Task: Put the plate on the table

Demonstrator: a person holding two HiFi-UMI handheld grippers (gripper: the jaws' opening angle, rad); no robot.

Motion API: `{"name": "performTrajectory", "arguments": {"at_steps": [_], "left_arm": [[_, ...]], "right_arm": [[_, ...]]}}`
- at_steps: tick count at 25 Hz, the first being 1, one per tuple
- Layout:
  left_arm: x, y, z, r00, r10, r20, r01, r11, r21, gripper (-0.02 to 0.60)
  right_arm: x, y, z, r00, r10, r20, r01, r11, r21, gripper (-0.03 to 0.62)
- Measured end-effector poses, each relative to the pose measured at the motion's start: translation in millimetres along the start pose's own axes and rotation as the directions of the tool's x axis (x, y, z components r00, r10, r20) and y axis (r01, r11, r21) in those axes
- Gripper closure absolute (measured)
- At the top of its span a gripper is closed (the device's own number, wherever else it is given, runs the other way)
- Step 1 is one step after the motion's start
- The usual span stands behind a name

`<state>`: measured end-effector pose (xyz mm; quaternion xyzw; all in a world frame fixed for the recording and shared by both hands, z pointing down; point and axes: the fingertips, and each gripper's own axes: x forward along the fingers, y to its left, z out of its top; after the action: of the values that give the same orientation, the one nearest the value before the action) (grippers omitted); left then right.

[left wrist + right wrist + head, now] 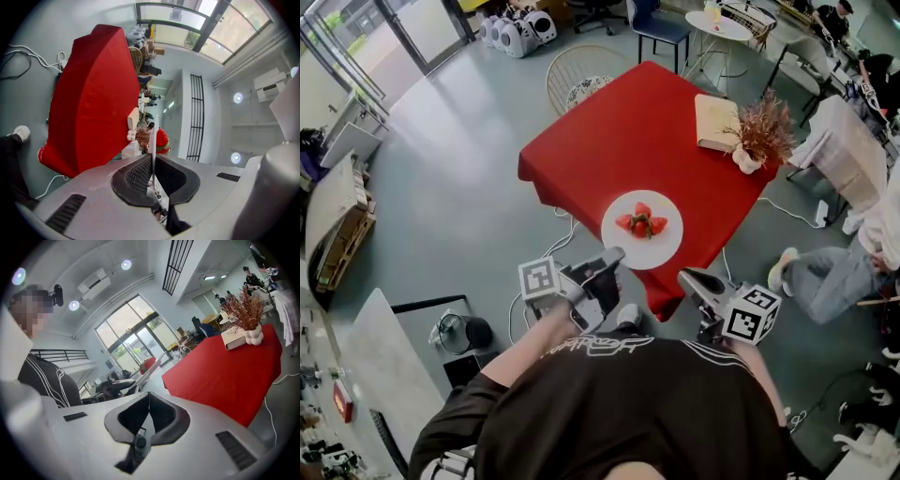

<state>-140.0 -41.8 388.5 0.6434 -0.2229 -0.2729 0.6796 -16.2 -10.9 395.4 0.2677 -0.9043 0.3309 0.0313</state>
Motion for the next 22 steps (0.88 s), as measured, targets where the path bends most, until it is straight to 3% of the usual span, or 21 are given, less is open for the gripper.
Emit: {"name": "performTrajectory", "arguments": {"at_steps": [7,22], "left_arm": [[41.4,10.0,45.9,0.998,0.02,-0.063,-0.021,1.0,-0.015,0.56],[81.0,6.5,79.0,0.997,0.014,-0.069,-0.014,1.0,0.012,0.56]], "right_arm": [[29.8,-39.3,35.0,0.998,-0.045,0.035,0.045,0.999,0.012,0.586],[36.5,-81.8,67.5,0.991,-0.075,0.108,0.072,0.997,0.032,0.586]]}}
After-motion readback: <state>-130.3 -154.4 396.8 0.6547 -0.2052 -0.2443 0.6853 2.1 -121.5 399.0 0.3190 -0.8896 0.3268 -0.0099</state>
